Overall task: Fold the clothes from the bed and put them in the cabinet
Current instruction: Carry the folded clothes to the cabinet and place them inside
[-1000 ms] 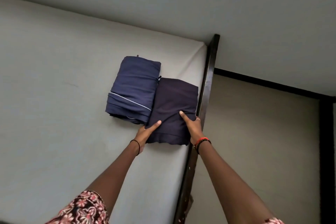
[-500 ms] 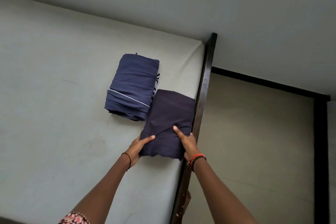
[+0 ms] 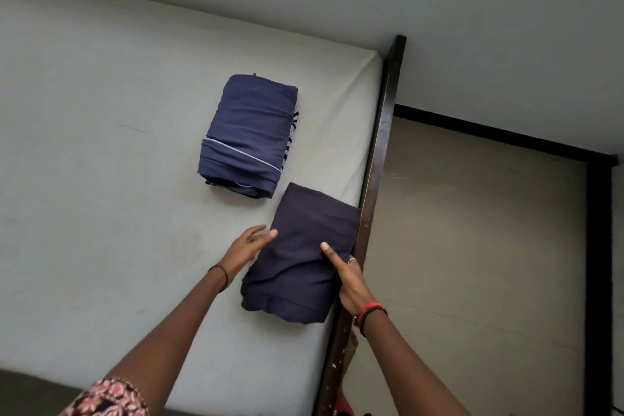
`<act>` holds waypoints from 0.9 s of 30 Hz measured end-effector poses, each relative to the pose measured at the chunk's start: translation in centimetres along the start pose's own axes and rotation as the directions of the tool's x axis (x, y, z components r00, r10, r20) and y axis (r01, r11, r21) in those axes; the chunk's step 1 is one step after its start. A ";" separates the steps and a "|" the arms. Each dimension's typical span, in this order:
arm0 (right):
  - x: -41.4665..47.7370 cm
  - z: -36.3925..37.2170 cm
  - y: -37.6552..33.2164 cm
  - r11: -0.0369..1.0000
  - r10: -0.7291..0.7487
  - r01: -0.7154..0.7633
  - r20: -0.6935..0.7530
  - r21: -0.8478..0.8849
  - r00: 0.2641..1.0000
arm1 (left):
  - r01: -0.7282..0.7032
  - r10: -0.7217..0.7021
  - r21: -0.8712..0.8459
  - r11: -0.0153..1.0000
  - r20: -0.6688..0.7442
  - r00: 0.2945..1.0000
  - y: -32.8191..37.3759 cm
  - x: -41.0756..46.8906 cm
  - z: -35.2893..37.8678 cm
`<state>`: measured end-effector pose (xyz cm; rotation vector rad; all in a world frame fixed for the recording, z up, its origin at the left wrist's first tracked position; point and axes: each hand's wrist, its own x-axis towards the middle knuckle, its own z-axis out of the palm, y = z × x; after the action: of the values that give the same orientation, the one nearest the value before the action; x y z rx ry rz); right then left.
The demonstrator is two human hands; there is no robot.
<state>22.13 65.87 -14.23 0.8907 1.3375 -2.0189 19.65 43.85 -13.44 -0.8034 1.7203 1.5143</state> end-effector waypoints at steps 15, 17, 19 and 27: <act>-3.1 -0.7 -2.2 0.976 0.216 -0.216 0.008 0.017 0.976 | 0.236 -0.227 -0.080 0.968 0.109 0.968 1.0 -2.1 3.2; -4.7 -0.9 -2.7 0.975 0.224 -0.224 0.012 0.016 0.975 | 0.242 -0.232 -0.077 0.967 0.119 0.965 1.2 -3.5 3.5; -6.1 -1.0 -3.1 0.973 0.230 -0.231 0.025 0.024 0.973 | 0.239 -0.231 -0.066 0.969 0.116 0.966 1.7 -4.7 3.9; -12.3 -2.3 -7.0 0.977 0.208 -0.210 0.065 0.036 0.976 | 0.158 -0.153 -0.068 0.985 0.077 0.985 5.2 -11.8 6.8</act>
<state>25.13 71.48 -1.41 0.9398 1.1213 -1.9023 22.71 51.24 -1.30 -0.8894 1.5200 1.4895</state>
